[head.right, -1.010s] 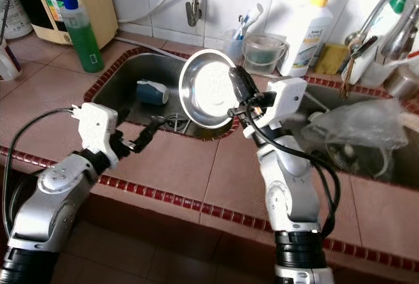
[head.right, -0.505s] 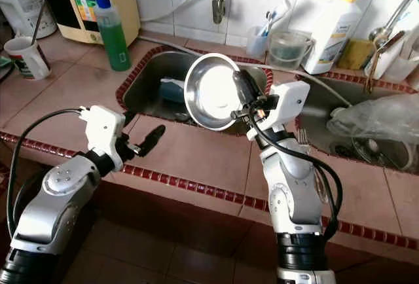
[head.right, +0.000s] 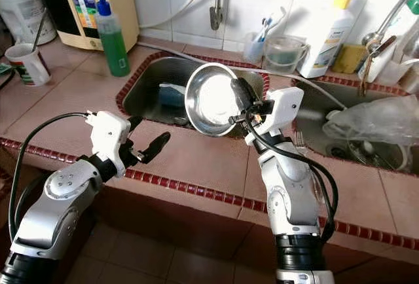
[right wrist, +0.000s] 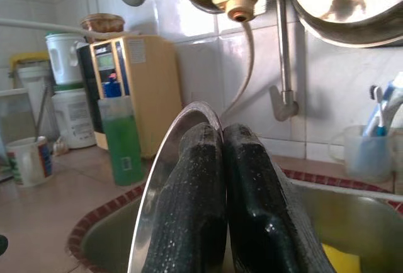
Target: Kitchen organization
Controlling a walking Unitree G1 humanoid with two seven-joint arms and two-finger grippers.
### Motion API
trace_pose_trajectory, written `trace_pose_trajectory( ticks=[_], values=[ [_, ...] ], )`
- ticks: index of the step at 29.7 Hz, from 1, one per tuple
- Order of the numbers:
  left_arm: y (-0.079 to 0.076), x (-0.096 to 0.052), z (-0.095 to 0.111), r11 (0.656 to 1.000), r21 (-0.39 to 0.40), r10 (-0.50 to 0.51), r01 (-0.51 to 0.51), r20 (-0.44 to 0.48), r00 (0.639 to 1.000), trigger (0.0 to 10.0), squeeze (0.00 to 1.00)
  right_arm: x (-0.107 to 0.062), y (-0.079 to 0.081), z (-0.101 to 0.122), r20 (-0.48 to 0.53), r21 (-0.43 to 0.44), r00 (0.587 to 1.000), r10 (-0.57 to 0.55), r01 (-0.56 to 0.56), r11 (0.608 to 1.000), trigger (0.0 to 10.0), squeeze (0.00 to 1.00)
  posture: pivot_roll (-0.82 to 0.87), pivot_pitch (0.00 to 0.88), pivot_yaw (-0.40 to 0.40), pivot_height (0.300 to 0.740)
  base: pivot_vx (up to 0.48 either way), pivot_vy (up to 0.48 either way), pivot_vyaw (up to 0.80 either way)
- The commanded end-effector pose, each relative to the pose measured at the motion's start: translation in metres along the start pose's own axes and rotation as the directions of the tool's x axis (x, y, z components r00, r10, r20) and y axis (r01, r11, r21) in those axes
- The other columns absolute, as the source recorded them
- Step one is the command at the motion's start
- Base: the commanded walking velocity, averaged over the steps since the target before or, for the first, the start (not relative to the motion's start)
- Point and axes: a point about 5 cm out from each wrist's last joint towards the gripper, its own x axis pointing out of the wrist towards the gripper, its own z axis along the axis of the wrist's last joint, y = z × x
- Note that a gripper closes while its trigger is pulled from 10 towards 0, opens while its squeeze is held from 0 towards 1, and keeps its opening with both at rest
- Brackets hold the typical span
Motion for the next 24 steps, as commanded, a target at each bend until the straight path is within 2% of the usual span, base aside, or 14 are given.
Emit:
trace_pose_trajectory(
  ticks=[1,12,15,24],
  values=[
    [-0.0022,0.0001,0.0063,0.999,0.028,-0.018,0.017,0.020,1.000,10.0,0.00,-0.0003,-0.0005,0.0015,0.006,-0.012,1.000,0.008,-0.008,1.000,10.0,0.00,-0.06,0.062,-0.014,0.740,0.356,0.000,0.00],
    [-0.0037,0.0005,0.0067,0.999,0.032,-0.025,0.024,0.026,0.999,10.0,0.00,-0.0007,-0.0003,0.0002,-0.001,-0.017,1.000,0.015,-0.015,1.000,10.0,0.00,-0.06,0.059,-0.020,0.740,0.355,0.000,0.00],
    [-0.0046,0.0000,0.0099,1.000,0.015,-0.005,0.004,0.061,0.998,10.0,0.00,-0.0013,-0.0004,-0.0001,-0.006,-0.019,1.000,0.017,-0.017,1.000,10.0,0.00,-0.07,0.060,-0.022,0.740,0.000,0.000,0.00],
    [-0.0072,-0.0027,0.0104,1.000,0.022,-0.018,0.016,0.072,0.997,10.0,0.00,-0.0031,-0.0039,-0.0035,-0.028,-0.022,1.000,0.010,-0.011,1.000,10.0,0.00,-0.07,0.070,-0.024,0.740,0.000,0.000,0.00]
  ],
)
